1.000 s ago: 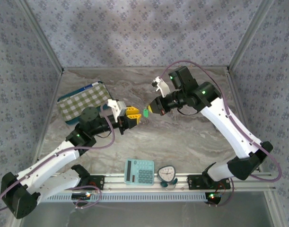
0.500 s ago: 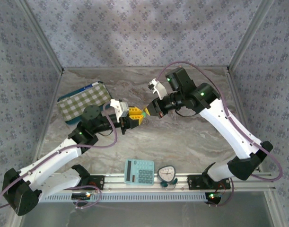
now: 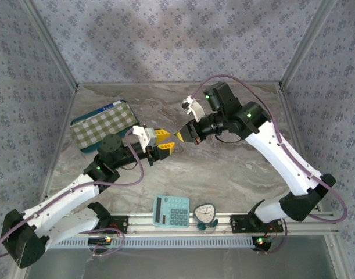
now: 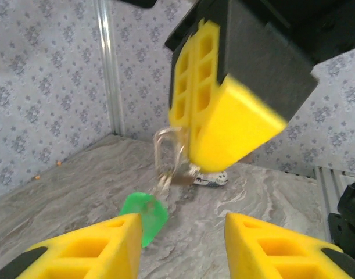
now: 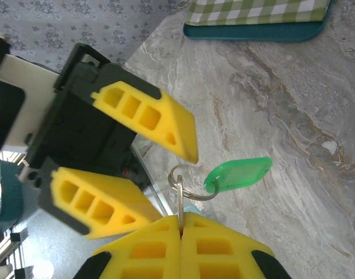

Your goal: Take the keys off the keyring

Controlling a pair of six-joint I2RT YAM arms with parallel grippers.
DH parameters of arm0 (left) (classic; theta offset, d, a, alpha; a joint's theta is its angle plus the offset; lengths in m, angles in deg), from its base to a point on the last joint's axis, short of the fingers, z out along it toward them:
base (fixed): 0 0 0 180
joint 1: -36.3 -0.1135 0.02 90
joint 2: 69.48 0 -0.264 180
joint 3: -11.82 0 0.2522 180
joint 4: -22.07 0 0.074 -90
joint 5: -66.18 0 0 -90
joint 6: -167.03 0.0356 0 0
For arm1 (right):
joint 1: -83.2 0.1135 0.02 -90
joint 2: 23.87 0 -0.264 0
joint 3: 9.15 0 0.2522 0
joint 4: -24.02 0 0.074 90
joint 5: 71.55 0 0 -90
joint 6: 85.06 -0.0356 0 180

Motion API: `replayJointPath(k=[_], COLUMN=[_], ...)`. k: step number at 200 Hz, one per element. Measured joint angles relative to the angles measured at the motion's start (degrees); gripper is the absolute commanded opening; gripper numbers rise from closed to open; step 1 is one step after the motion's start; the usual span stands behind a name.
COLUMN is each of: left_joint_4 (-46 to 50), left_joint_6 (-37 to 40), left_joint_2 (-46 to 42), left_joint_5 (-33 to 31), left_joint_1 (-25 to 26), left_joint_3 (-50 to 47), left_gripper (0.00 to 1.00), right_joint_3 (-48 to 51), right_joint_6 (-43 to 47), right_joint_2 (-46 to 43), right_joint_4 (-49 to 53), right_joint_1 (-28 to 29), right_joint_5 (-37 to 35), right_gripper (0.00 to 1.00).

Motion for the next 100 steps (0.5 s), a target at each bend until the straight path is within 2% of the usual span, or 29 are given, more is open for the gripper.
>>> replayJointPath(k=[100], left_joint_4=[-1.5], left_joint_6=[1.1], left_joint_2=[-0.9], left_joint_5=[-2.1], left_joint_1=[1.0], left_joint_3=[-0.7], left_gripper=[0.29], right_joint_3=[0.0], right_joint_6=[-1.5], right_joint_2=[0.0], right_joint_4=[-1.6], right_joint_1=[0.0], right_joint_5=[1.5], right_gripper=[0.0])
